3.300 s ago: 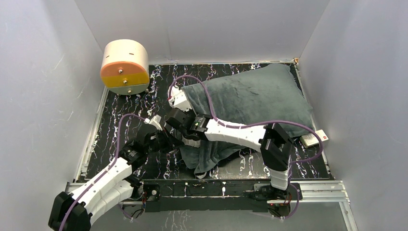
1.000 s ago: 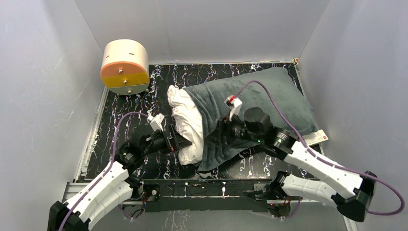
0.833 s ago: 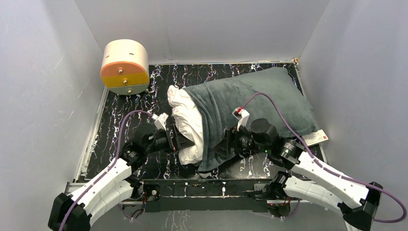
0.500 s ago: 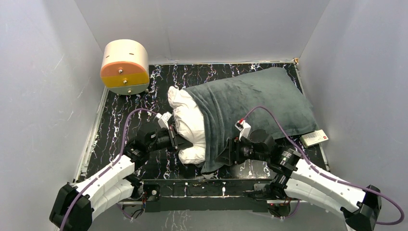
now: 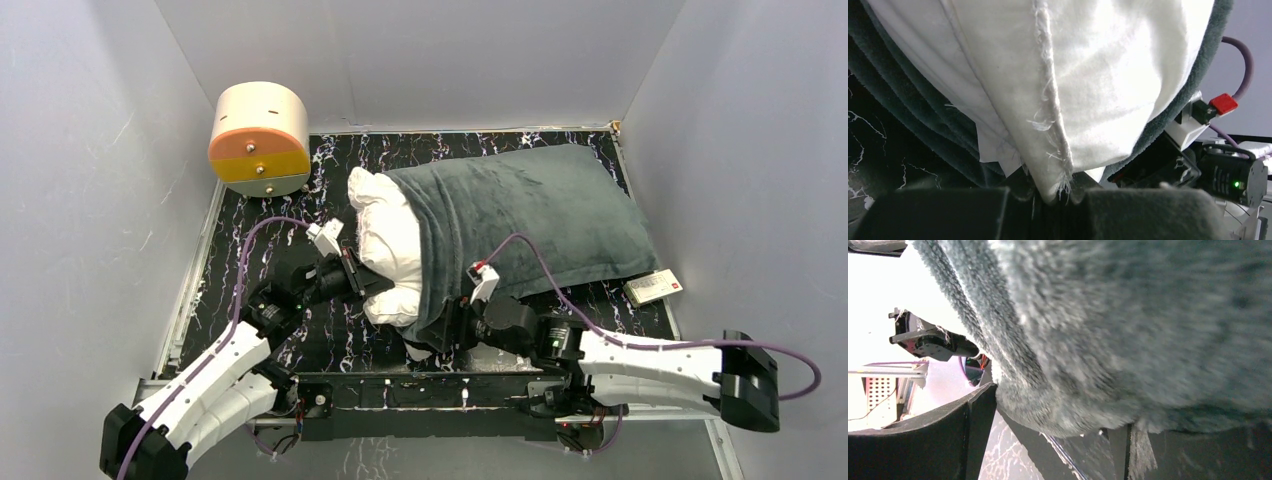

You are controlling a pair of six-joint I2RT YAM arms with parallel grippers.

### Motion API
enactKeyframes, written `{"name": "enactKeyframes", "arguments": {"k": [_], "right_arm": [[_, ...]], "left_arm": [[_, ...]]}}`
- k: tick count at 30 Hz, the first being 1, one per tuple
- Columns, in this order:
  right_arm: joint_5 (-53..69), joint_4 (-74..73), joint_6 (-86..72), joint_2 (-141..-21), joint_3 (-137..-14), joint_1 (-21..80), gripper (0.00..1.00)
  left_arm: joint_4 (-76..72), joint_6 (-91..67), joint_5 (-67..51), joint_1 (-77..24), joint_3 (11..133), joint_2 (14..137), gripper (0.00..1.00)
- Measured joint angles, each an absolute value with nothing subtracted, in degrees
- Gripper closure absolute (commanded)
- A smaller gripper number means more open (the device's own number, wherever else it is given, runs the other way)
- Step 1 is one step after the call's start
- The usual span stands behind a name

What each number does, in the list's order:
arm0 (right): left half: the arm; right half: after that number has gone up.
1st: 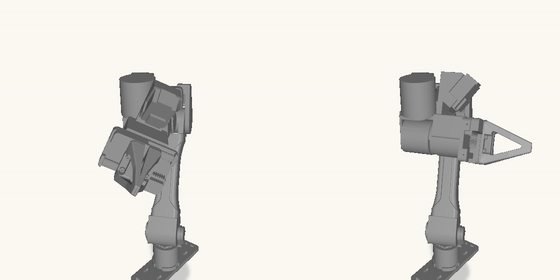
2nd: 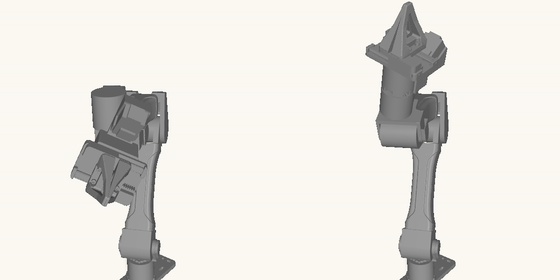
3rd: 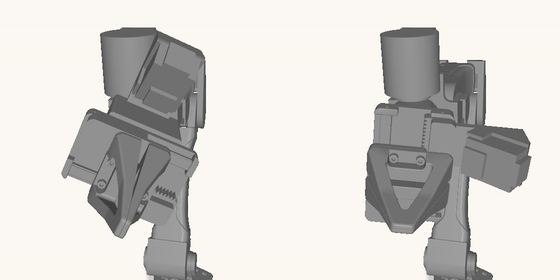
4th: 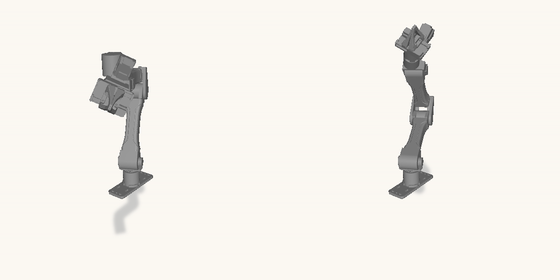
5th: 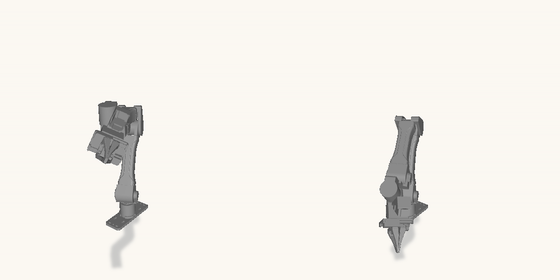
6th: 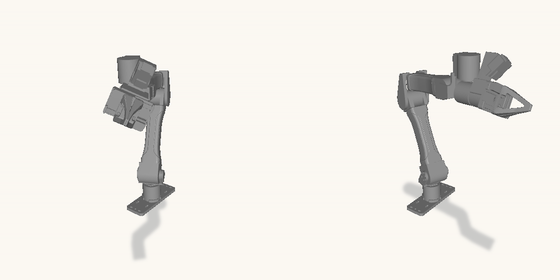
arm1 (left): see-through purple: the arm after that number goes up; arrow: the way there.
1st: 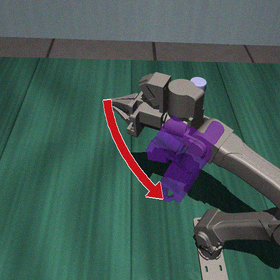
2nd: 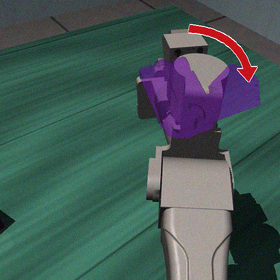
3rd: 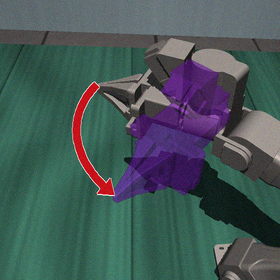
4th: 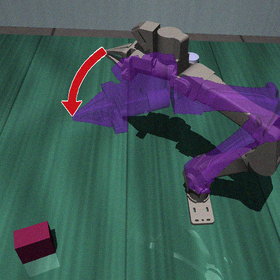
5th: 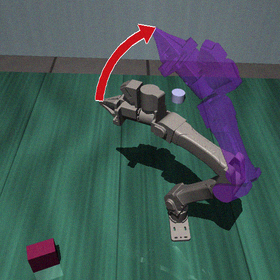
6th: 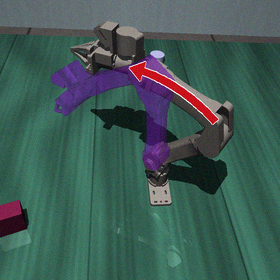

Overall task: Remove the pillowcase from the pillow
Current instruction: Remove the pillow from the pillowcase.

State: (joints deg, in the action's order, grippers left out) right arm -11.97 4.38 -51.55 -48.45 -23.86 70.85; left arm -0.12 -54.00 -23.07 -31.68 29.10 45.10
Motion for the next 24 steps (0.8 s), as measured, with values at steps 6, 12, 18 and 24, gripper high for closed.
{"name": "enactKeyframes", "arguments": {"k": [6,12,18,24], "right_arm": [[-20.3,12.6,-52.3,-57.9,-25.1,76.6,0.23],[-28.1,13.4,-49.0,-63.0,-28.7,78.1,0.71],[-37.1,1.9,-43.2,-65.2,-35.7,78.9,0.97],[-44.2,-8.8,-44.6,-63.3,-36.4,77.2,1.0]], "left_arm": [[2.0,-54.0,-21.4,-31.7,30.5,44.6,1.0],[3.3,-54.0,-19.9,-31.6,31.9,44.6,1.0],[6.9,-52.6,-17.6,-31.6,35.0,44.3,1.0],[17.7,-48.5,-12.8,-32.5,42.6,44.1,1.0]]}}
